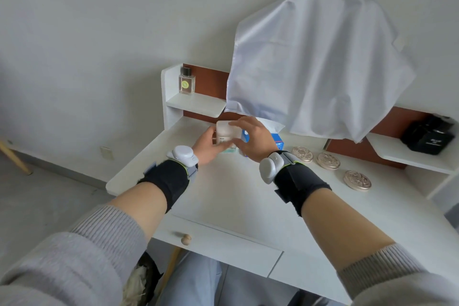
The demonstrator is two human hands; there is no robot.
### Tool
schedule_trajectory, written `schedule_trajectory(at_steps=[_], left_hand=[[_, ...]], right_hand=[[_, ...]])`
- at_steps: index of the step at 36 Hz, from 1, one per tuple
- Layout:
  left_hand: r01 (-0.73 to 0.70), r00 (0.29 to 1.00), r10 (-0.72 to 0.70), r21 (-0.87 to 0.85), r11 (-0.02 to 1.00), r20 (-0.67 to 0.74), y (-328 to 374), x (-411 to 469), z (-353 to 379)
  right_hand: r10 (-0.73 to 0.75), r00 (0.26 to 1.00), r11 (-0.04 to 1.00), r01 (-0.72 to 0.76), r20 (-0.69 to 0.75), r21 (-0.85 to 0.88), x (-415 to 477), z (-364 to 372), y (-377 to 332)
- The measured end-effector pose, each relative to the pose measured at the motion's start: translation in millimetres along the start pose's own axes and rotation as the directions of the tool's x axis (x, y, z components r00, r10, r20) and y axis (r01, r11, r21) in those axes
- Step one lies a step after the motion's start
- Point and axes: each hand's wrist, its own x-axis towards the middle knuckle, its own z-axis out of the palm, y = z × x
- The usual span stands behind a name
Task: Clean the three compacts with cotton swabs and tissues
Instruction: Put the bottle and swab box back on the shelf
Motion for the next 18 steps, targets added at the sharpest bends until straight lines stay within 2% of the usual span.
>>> schedule_trajectory(at_steps=[7, 13, 18], left_hand=[[-0.073, 0.993, 0.082, 0.101, 0.992, -0.081, 31.0, 23.9, -27.1], [-0.135, 0.972, 0.154, 0.119, 0.984, -0.175, 36.5, 45.6, -47.1], [-0.077, 0.947, 0.14, 0.22, 0.973, -0.288, 30.4, 64.1, -58.0]], right_hand=[[0.127, 0.988, 0.974, -0.107, -0.086, 0.202, 37.8, 8.5, -19.5], [0.174, 0.974, 0.965, -0.139, -0.144, 0.224, 76.0, 15.9, -28.3], [0.193, 0.968, 0.968, -0.162, -0.159, 0.192, 108.0, 33.8, -29.6]])
